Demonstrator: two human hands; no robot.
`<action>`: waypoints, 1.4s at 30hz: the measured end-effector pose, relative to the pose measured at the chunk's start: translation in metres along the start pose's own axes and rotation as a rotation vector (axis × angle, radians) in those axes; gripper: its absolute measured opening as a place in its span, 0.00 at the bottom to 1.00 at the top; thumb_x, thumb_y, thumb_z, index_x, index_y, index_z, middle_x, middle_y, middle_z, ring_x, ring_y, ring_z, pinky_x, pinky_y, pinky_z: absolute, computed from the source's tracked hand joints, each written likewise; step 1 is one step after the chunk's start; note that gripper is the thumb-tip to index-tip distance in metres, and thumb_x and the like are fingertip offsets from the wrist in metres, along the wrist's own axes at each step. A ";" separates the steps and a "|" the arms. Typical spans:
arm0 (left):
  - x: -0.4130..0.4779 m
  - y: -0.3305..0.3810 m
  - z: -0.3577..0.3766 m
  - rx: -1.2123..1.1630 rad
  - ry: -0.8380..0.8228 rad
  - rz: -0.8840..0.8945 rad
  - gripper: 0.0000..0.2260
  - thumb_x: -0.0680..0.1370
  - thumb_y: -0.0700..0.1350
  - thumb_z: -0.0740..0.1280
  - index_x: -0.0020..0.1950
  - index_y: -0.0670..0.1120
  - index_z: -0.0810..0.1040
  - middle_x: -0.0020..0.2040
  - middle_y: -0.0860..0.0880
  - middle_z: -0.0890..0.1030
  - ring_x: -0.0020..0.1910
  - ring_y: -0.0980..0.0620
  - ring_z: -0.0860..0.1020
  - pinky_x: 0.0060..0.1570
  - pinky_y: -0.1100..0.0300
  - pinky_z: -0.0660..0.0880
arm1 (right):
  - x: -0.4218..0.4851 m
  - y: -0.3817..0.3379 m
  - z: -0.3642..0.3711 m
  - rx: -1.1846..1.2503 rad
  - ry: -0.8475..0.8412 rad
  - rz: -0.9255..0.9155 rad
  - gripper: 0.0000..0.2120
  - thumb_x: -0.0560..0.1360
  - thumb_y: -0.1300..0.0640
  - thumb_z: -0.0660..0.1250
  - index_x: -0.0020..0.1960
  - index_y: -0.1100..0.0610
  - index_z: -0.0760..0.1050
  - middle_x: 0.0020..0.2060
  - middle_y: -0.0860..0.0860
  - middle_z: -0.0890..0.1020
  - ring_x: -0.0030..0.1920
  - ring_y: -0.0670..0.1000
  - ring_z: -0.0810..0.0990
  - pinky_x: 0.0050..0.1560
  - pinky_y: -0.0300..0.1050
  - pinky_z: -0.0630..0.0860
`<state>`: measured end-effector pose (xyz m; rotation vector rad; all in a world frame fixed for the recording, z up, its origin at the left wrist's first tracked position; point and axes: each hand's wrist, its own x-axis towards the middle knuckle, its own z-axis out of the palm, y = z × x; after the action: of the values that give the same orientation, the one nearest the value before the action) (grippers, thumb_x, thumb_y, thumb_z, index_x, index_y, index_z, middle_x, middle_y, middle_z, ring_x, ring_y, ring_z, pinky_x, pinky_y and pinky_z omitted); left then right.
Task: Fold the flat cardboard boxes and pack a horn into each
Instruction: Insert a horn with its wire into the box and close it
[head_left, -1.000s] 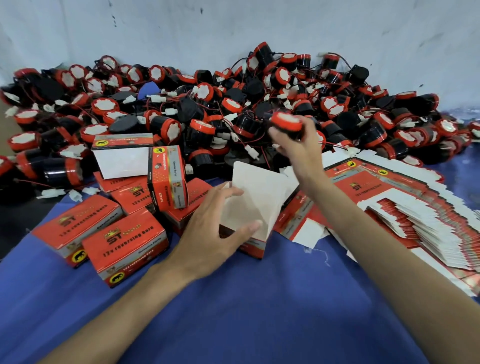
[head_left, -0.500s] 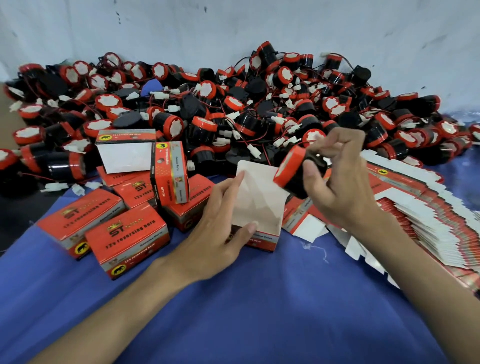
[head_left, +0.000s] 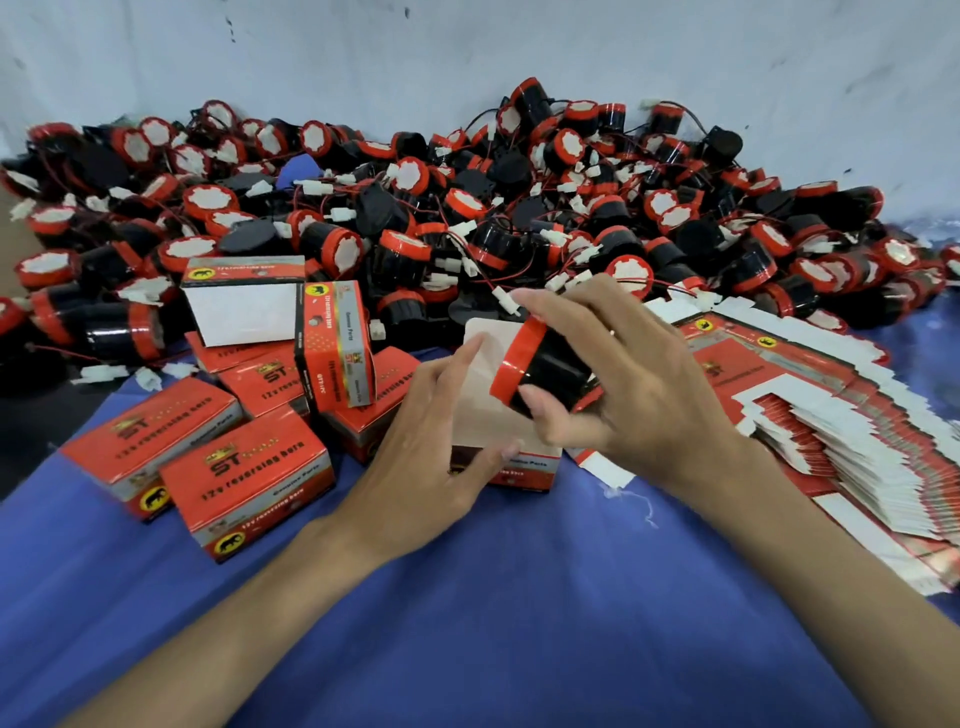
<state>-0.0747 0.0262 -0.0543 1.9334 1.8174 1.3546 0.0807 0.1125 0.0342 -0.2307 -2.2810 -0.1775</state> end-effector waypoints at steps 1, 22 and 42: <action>0.000 0.001 -0.001 -0.021 0.009 0.003 0.32 0.76 0.59 0.64 0.76 0.53 0.56 0.63 0.53 0.66 0.62 0.58 0.68 0.60 0.62 0.70 | -0.001 -0.005 0.005 0.001 -0.011 -0.023 0.26 0.77 0.46 0.62 0.59 0.68 0.76 0.45 0.63 0.79 0.43 0.60 0.78 0.45 0.48 0.76; -0.001 0.010 -0.001 -0.032 0.040 -0.007 0.25 0.70 0.43 0.67 0.65 0.54 0.67 0.59 0.53 0.69 0.60 0.58 0.70 0.57 0.63 0.70 | 0.009 0.008 -0.016 0.332 -0.808 0.314 0.10 0.78 0.46 0.61 0.55 0.43 0.61 0.50 0.44 0.71 0.44 0.35 0.70 0.43 0.31 0.65; -0.003 0.003 0.003 -0.025 -0.024 -0.032 0.44 0.71 0.52 0.74 0.77 0.53 0.49 0.65 0.53 0.61 0.65 0.67 0.61 0.62 0.77 0.59 | -0.006 -0.010 0.016 0.002 -0.638 0.186 0.14 0.75 0.40 0.62 0.44 0.50 0.66 0.44 0.45 0.74 0.42 0.50 0.72 0.44 0.45 0.66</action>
<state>-0.0704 0.0243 -0.0556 1.8918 1.8041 1.3323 0.0708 0.1053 0.0186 -0.5611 -2.8683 0.0003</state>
